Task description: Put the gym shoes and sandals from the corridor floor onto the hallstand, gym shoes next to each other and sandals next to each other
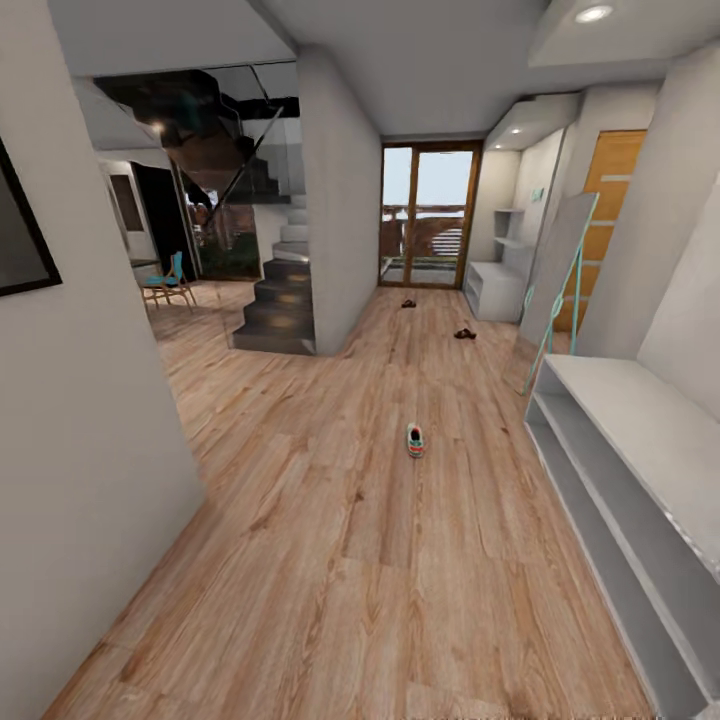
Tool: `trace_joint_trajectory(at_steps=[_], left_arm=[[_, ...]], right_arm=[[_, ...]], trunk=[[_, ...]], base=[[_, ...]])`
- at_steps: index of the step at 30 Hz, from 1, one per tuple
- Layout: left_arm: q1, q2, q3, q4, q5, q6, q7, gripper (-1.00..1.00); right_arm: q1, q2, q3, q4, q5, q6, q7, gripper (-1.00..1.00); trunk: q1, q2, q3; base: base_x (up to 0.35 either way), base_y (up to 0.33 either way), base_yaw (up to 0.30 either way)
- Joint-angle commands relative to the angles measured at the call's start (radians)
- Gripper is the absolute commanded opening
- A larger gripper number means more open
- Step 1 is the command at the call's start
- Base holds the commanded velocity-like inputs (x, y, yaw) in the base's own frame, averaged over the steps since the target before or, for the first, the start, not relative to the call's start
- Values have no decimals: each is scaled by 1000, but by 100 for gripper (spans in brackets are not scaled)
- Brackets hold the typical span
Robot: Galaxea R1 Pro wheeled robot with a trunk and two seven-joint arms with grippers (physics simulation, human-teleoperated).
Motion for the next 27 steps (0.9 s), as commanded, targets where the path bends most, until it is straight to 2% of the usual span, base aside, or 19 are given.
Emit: trace_joint_trajectory(at_steps=[1,3,4,8,16,27], left_arm=[[-5,1,1,-9,0,-2,1,100],[-16,2,2,-26,1,0,3,100],[-53,5,11,-47,3,5,16,100],[-101,5,26,-50,2,10,38,100],[-114,7,32,-48,2,5,48,100],[-103,15,31,-50,-3,-5,48,100]], right_arm=[[-1,0,-5,-6,0,-9,0,100],[-1,-2,-7,-21,0,-17,0,100],[-1,-7,-8,-65,1,-29,0,100],[-1,-14,-9,-105,1,-70,-1,100],[-2,-25,-12,-173,0,-170,-2,100],[-8,-27,-15,-356,-1,-205,-2,100]], trunk=[[0,0,-2],[0,0,-4],[0,0,-5],[0,0,-5],[0,0,-5],[0,0,-5]], base=[[16,-13,-227],[12,-9,-205],[3,-3,-66],[2,-1,-31],[0,0,-6],[0,0,-1]])
